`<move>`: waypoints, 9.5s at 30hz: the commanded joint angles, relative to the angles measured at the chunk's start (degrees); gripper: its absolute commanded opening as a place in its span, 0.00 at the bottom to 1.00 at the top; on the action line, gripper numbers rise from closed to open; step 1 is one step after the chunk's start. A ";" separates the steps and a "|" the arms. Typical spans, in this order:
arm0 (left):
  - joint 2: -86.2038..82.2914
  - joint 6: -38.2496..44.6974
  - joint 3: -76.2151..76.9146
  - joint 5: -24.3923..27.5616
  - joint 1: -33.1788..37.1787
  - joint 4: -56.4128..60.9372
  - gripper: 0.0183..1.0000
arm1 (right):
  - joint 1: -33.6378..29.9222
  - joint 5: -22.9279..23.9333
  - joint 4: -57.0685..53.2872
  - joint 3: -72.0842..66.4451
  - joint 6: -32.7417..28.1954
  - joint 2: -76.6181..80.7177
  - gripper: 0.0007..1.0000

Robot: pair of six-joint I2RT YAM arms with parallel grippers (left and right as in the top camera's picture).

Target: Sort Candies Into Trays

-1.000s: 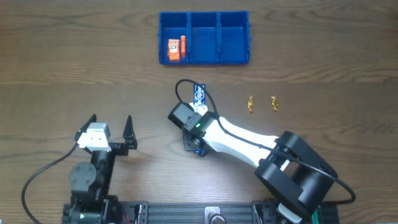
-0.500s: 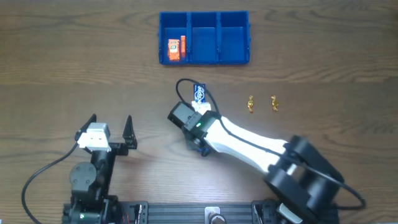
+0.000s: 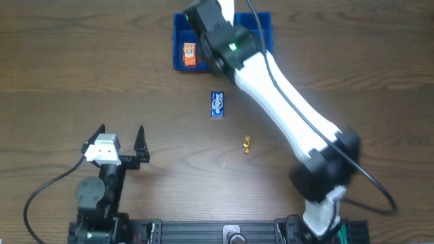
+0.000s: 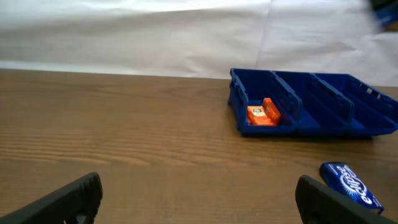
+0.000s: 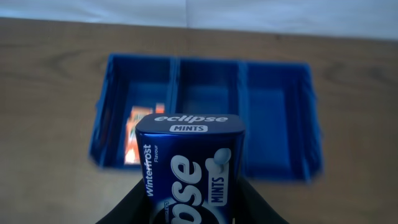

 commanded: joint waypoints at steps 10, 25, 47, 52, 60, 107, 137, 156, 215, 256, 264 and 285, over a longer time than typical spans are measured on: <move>-0.24 0.85 -0.81 0.50 0.22 -2.45 1.00 | -7.69 -9.11 9.55 5.55 -6.86 15.50 0.19; -0.24 0.87 -0.81 0.52 0.22 -2.45 1.00 | -8.68 -15.06 5.53 5.55 -6.40 8.70 1.00; -0.24 0.87 -0.81 0.50 0.22 -2.43 1.00 | 2.64 -18.51 -1.27 -25.83 8.68 3.32 1.00; -0.24 0.87 -0.81 0.50 0.22 -2.43 1.00 | 2.56 -18.49 0.17 -25.83 8.70 6.12 0.99; -0.24 0.87 -0.81 0.52 0.22 -2.43 1.00 | 1.51 -17.84 1.27 -25.86 9.77 8.17 0.89; -0.24 0.87 -0.81 0.50 0.22 -2.43 1.00 | -8.07 -11.43 -4.92 16.63 -2.54 19.71 0.11; -0.24 0.87 -0.81 0.50 0.22 -2.43 1.00 | 0.48 -6.84 -18.91 -6.19 0.39 -6.38 0.72; -0.24 0.87 -0.81 0.50 0.22 -2.43 1.00 | -1.84 -21.77 1.90 -54.80 7.78 -17.38 0.71; -0.24 0.85 -0.81 0.50 0.22 -2.45 1.00 | -10.03 -6.99 4.48 -20.20 -3.37 -17.64 0.13; -0.24 0.87 -0.81 0.52 0.22 -2.45 1.00 | -19.26 -19.65 8.74 -44.35 -6.40 -19.50 0.71; -0.24 0.87 -0.81 0.50 0.22 -2.45 1.00 | -18.12 -22.14 14.47 -56.63 -4.17 -17.66 0.68; -0.24 0.87 -0.81 0.50 0.22 -2.45 1.00 | -18.99 -17.38 18.49 -56.61 -5.55 -12.55 0.64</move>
